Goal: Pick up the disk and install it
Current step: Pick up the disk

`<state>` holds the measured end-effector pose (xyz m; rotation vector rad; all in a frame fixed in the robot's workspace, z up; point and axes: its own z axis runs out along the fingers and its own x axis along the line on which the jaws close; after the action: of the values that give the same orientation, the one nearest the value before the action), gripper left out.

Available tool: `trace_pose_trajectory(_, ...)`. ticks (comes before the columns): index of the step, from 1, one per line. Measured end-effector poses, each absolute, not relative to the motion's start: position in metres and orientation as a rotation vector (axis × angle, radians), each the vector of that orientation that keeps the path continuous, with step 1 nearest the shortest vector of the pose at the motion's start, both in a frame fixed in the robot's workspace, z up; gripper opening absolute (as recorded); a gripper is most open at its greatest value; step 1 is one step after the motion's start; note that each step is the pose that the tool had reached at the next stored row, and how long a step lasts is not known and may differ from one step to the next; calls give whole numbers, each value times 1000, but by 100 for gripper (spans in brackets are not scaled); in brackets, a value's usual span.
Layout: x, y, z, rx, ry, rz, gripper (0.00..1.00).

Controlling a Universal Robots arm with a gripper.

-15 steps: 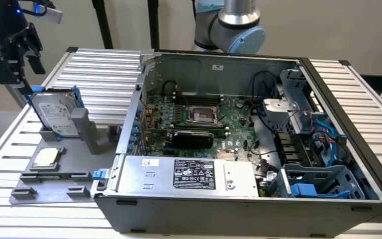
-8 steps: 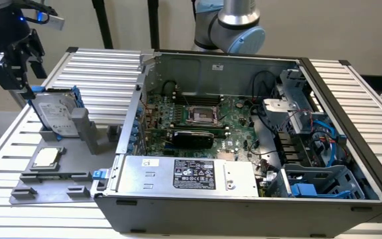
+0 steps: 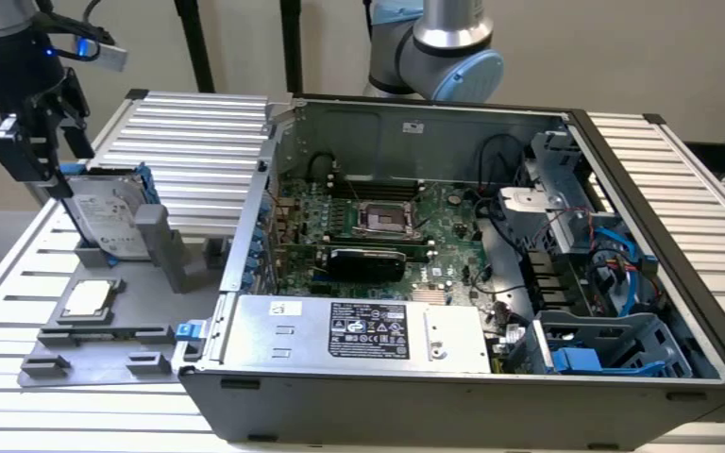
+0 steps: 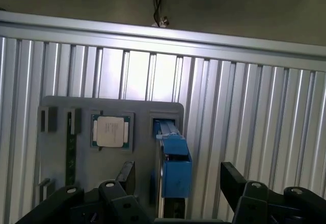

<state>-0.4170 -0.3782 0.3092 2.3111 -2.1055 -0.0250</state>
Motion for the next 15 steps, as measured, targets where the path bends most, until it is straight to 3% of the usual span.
trace_pose_trajectory(15,-420,-383,287,2326,-2119,-37,77)
